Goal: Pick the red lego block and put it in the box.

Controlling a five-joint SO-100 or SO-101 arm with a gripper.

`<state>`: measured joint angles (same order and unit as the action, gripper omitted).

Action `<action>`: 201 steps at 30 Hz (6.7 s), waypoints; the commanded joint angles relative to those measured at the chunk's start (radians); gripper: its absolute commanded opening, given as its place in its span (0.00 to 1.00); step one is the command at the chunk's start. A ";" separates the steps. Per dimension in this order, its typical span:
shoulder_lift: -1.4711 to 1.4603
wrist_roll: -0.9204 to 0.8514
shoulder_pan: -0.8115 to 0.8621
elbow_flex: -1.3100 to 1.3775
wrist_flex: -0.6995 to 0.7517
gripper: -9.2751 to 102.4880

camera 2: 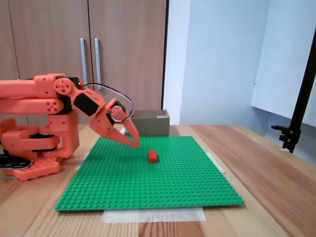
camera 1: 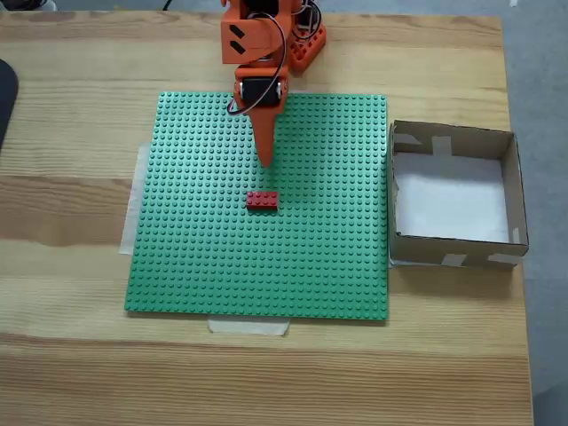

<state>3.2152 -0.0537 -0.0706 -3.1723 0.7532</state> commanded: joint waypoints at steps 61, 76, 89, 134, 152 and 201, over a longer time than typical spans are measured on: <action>0.008 0.005 0.003 -0.015 -0.008 0.08; 0.008 0.005 0.003 -0.015 -0.008 0.08; 0.008 0.005 0.003 -0.015 -0.008 0.08; -0.736 0.061 0.069 0.865 0.247 0.08; -1.172 0.114 0.072 1.336 0.546 0.08; -1.526 0.078 0.051 1.328 0.503 0.37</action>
<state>1.6843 0.0322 -0.0276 -1.8469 1.2701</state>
